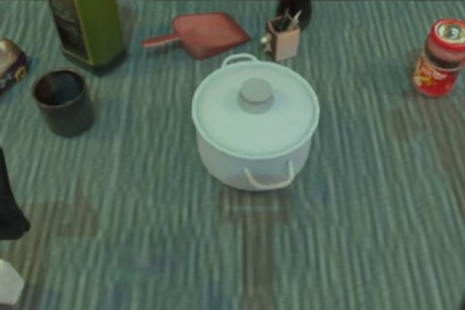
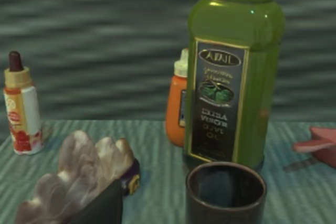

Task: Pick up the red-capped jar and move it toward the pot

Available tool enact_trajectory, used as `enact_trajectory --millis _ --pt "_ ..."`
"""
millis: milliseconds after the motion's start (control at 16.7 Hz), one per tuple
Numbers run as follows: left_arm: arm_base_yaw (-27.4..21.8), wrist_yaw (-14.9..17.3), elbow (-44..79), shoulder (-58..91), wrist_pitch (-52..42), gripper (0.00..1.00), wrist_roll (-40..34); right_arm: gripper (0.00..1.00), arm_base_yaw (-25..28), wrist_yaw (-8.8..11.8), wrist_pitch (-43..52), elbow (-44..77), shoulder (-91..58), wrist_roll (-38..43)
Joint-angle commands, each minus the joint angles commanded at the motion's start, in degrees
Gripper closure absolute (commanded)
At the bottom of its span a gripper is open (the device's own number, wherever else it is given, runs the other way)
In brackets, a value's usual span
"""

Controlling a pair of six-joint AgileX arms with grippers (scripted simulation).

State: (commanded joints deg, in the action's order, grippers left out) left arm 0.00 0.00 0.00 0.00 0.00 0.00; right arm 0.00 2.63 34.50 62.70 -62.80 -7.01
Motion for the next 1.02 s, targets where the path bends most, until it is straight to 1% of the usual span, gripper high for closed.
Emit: enact_trajectory --millis 360,600,840,1020 --pt "0.00 0.00 0.00 0.00 0.00 0.00 0.00 0.00 -0.60 0.70 20.09 37.23 -36.45 -5.17" --pt "0.00 0.00 0.00 0.00 0.00 0.00 0.00 0.00 -0.79 1.16 31.64 59.71 -58.47 -8.57" --pt "0.00 0.00 0.00 0.00 0.00 0.00 0.00 0.00 -1.04 1.37 40.26 77.56 -76.19 -11.24" --pt "0.00 0.00 0.00 0.00 0.00 0.00 0.00 0.00 -1.17 1.42 44.31 86.49 -85.30 -12.57"
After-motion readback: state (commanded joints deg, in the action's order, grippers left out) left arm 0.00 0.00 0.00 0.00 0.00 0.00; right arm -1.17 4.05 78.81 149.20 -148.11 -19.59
